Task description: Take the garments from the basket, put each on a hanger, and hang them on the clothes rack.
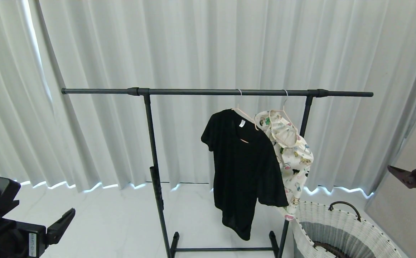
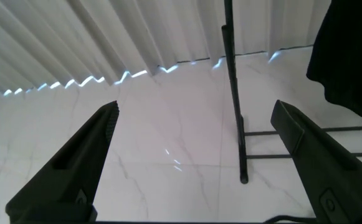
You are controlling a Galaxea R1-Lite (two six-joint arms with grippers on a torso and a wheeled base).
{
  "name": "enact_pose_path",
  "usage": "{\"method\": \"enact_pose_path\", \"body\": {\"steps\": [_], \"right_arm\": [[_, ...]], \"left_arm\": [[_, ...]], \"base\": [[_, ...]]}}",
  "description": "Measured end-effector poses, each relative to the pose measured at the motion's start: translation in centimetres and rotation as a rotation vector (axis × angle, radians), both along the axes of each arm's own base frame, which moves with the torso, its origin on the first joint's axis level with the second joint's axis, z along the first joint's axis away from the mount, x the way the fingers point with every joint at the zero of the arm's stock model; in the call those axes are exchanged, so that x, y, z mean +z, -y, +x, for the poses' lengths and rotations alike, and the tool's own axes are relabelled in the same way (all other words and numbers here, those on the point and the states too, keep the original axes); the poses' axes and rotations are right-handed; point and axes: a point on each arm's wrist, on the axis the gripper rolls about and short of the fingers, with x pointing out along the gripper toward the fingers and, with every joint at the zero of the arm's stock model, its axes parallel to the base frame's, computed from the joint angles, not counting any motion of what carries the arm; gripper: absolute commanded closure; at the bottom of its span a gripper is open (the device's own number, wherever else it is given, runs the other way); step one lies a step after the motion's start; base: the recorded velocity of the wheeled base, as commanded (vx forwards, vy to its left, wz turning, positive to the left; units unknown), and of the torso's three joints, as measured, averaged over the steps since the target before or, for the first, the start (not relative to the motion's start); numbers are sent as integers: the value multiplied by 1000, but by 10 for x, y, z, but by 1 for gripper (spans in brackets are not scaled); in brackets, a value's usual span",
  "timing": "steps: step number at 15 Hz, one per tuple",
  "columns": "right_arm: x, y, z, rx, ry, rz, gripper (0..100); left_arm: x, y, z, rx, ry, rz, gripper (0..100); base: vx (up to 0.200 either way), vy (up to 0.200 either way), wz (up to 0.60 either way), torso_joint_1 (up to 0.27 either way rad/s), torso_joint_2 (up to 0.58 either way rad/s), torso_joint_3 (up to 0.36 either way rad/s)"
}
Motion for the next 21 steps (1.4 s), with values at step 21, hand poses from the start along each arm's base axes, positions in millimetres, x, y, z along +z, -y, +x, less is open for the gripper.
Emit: {"method": "enact_pose_path", "body": {"steps": [21], "right_arm": [[-69, 5, -122, -100, 113, 14, 0]], "left_arm": [[-58, 8, -127, 123, 319, -315, 0]], "base": [[0, 0, 0, -148, 355, 202]]}}
